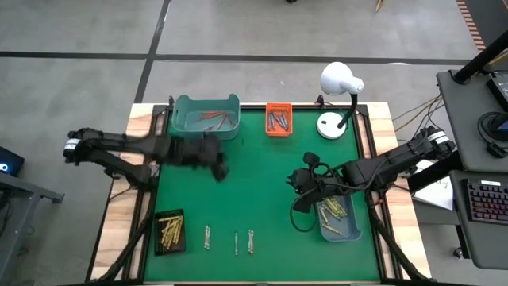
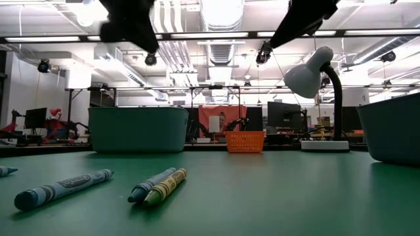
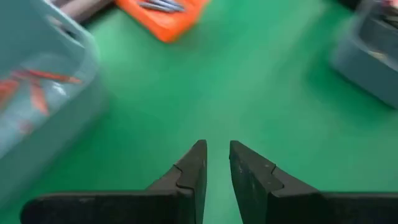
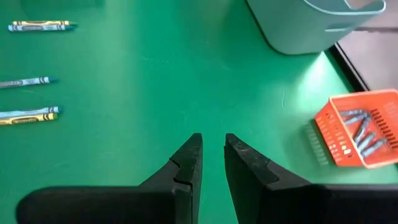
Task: Sort crayons
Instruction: Put the blue crayon into the orange bin
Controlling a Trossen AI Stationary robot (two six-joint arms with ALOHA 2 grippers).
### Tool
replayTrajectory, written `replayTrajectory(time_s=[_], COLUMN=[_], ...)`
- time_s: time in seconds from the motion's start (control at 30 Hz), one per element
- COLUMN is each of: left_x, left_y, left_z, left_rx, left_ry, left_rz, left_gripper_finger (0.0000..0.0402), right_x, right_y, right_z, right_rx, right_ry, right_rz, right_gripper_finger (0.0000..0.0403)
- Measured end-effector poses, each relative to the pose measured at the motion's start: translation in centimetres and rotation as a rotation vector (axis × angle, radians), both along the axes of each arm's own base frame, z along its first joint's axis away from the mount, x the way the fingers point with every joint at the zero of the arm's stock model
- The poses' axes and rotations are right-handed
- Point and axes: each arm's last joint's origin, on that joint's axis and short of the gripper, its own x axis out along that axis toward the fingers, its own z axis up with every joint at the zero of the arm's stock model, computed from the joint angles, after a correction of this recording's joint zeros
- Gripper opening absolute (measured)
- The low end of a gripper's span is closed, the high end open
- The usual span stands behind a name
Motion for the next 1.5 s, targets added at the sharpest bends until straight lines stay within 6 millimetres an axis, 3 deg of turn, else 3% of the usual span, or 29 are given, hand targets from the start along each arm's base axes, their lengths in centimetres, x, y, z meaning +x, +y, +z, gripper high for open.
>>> replayTrajectory(time_s=[0.23,0.43,0.8,0.97,1.1,1.3,1.5], left_x=[-0.4,-0.5,0.7,1.3,1.8,1.8,1.6], left_y=[-10.2,-15.0,-18.3,-19.3,-19.8,-20.6,-21.0], left_z=[-1.7,-4.5,-10.2,-12.5,-13.0,-11.7,-12.8], left_rx=[-0.142,-0.237,-0.409,-0.454,-0.443,-0.359,-0.357], left_ry=[-0.089,-0.097,0.1,0.206,0.284,0.417,0.471], left_rz=[0.001,0.074,0.214,0.272,0.308,0.343,0.421], left_gripper_finger=[0.0052,0.0052,0.0052,0.0052,0.0052,0.0052,0.0042], right_x=[0.1,0.5,1.2,1.2,1.2,1.2,1.2], right_y=[0.0,0.2,0.4,0.5,0.4,0.5,0.5], right_z=[0.1,0.5,3.5,3.7,3.5,3.5,3.3], right_rx=[-0.057,-0.087,-0.081,-0.083,-0.085,-0.083,-0.081], right_ry=[0.004,-0.029,-0.13,-0.135,-0.129,-0.13,-0.131], right_rz=[0.06,0.102,0.129,0.133,0.133,0.132,0.13], right_gripper_finger=[0.0057,0.0057,0.0057,0.0057,0.0057,0.0057,0.0057])
